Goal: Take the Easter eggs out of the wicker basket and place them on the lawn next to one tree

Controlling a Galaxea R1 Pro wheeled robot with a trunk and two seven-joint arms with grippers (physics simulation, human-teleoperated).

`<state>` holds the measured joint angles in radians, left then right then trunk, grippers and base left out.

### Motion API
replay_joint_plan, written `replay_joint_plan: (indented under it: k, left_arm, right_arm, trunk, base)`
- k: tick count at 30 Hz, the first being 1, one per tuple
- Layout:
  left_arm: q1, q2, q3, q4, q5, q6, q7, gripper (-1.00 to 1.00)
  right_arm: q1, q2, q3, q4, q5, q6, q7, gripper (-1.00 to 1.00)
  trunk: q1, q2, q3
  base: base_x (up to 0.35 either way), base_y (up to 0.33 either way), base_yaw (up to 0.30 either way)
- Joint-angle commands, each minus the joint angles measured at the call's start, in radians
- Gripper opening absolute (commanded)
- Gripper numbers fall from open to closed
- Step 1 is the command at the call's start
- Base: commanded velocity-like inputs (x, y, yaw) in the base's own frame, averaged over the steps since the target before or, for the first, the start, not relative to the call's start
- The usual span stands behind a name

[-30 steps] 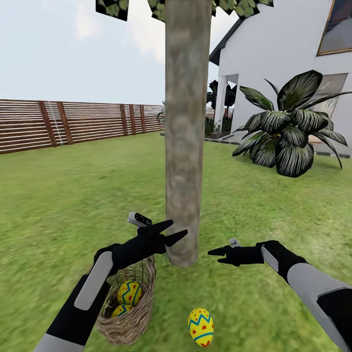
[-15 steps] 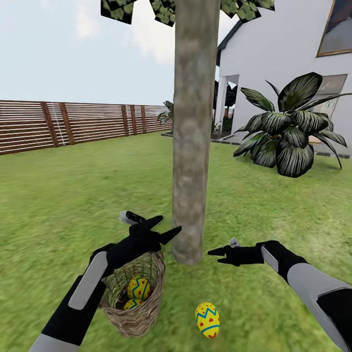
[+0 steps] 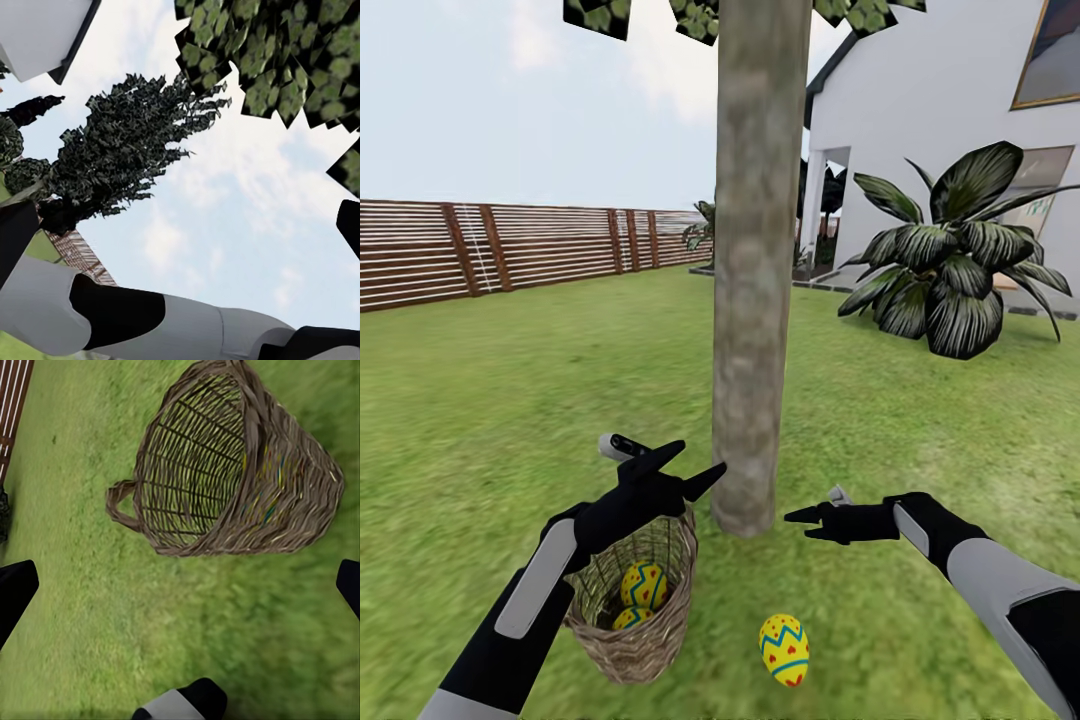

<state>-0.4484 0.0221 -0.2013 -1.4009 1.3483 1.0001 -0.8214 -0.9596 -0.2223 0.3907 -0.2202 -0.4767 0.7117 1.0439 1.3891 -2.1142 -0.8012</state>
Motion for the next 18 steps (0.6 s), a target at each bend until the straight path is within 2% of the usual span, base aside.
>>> replay_joint_plan:
  k: [1, 3, 8, 14, 15, 16, 18]
  left_arm:
    - [-0.001, 0.000, -0.001, 0.000, 0.002, 0.003, -0.002, 1.00]
    - [0.000, -0.001, -0.002, 0.000, 0.000, 0.005, -0.002, 1.00]
    - [0.000, -0.001, -0.003, 0.005, 0.002, 0.009, -0.002, 1.00]
    - [-0.001, 0.007, 0.001, 0.067, -0.007, 0.010, 0.006, 1.00]
    - [0.000, 0.027, 0.000, 0.076, -0.008, 0.010, 0.007, 1.00]
    - [-0.001, 0.057, -0.004, 0.089, -0.008, 0.010, 0.007, 1.00]
    - [-0.001, 0.090, -0.007, 0.111, -0.008, 0.008, 0.007, 1.00]
  right_arm:
    - [-0.001, -0.001, 0.005, -0.001, -0.006, 0.006, 0.001, 1.00]
    - [-0.001, -0.001, 0.005, -0.001, -0.006, 0.006, 0.001, 1.00]
    - [-0.001, 0.002, 0.005, 0.002, -0.007, 0.006, -0.001, 1.00]
    - [0.000, 0.006, 0.005, 0.004, -0.005, 0.006, -0.008, 1.00]
    - [0.000, 0.006, 0.006, 0.004, -0.004, 0.006, -0.009, 1.00]
    - [0.001, 0.006, 0.006, 0.004, -0.004, 0.006, -0.014, 1.00]
    - [0.004, 0.007, 0.006, 0.004, -0.004, 0.006, -0.020, 1.00]
  trunk:
    - [0.000, 0.000, -0.003]
    - [0.000, 0.000, -0.006]
    - [-0.019, 0.035, 0.002]
    - [-0.042, 0.077, 0.011]
    - [-0.046, 0.084, 0.013]
    - [-0.050, 0.091, 0.014]
    - [-0.058, 0.105, 0.018]
  base:
    - [0.000, 0.000, 0.000]
    - [0.000, 0.000, 0.000]
    - [0.000, 0.000, 0.000]
    - [0.000, 0.000, 0.000]
    - [0.000, 0.000, 0.000]
    - [0.000, 0.000, 0.000]
    - [0.000, 0.000, 0.000]
